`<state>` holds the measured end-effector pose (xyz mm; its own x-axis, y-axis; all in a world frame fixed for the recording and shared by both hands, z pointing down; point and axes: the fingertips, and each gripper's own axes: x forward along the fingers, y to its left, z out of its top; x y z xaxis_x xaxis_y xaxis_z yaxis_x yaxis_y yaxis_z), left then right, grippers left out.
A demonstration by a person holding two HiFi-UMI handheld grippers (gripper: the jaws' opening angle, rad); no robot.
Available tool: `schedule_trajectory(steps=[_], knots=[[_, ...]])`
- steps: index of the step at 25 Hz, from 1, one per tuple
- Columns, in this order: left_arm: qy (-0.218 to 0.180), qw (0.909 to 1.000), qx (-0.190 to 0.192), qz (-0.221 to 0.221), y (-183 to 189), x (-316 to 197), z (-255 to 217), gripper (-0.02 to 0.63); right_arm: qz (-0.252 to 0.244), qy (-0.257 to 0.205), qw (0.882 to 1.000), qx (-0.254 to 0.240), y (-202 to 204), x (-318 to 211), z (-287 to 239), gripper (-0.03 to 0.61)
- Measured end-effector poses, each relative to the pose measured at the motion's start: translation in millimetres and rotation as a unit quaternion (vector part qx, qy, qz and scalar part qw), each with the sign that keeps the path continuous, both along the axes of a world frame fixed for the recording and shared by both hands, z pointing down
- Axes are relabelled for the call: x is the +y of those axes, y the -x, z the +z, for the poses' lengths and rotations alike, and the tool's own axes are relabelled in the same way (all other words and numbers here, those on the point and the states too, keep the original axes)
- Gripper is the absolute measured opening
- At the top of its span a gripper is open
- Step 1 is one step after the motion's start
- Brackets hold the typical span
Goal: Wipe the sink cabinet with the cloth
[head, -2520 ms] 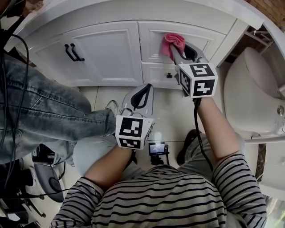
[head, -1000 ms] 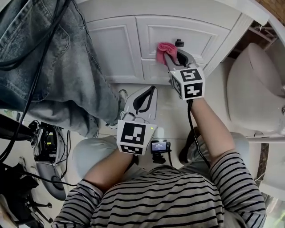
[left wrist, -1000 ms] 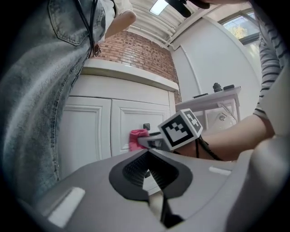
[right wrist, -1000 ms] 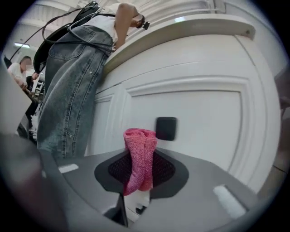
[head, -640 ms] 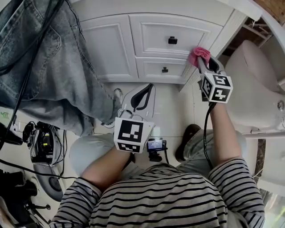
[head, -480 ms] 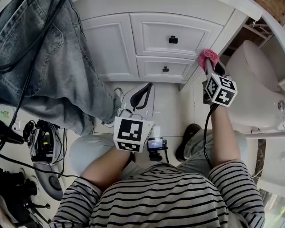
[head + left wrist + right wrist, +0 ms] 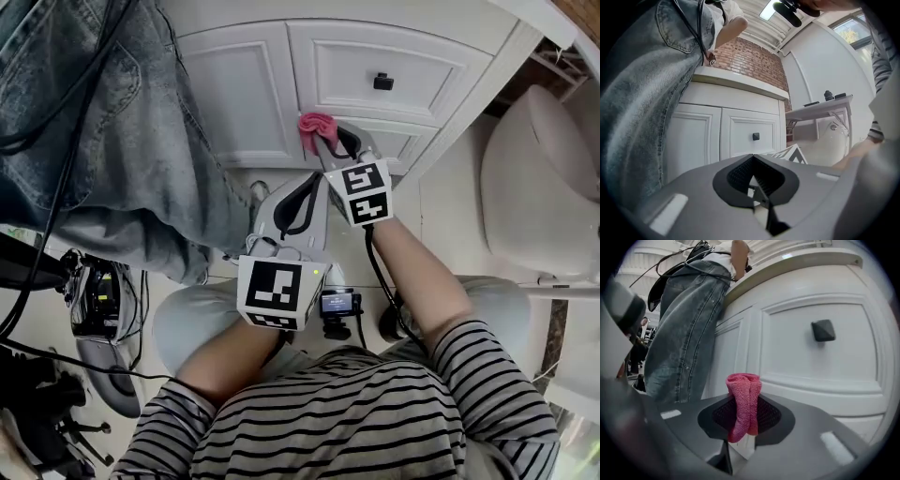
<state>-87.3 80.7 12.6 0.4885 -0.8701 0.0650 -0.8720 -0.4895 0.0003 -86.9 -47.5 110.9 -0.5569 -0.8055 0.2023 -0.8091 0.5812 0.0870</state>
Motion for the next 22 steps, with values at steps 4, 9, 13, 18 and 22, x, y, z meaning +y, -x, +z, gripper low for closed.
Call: schedule_trajectory(steps=[4,9,13,18,22], knots=[[-0.004,0.9999,-0.009,0.007,-1,-2,0,0.000,0.014,0.006,1.000,0.024,-2,-14,16,0.092],[0.001,1.0000,-0.001,0.008,-1,-6,2,0.000,0.093,0.023,0.995,0.017,-85,-12,24,0.092],[0.005,0.9998,-0.004,0.017,-11,-6,5,0.000,0.203,0.045,0.978,-0.010,-187,-7,30,0.092],[0.008,0.9997,-0.010,0.020,-18,0,7,0.000,0.305,0.061,0.950,-0.031,-272,3,31,0.092],[0.010,0.9997,-0.004,0.021,-18,3,4,0.000,0.283,0.054,0.956,-0.056,-241,10,28,0.091]])
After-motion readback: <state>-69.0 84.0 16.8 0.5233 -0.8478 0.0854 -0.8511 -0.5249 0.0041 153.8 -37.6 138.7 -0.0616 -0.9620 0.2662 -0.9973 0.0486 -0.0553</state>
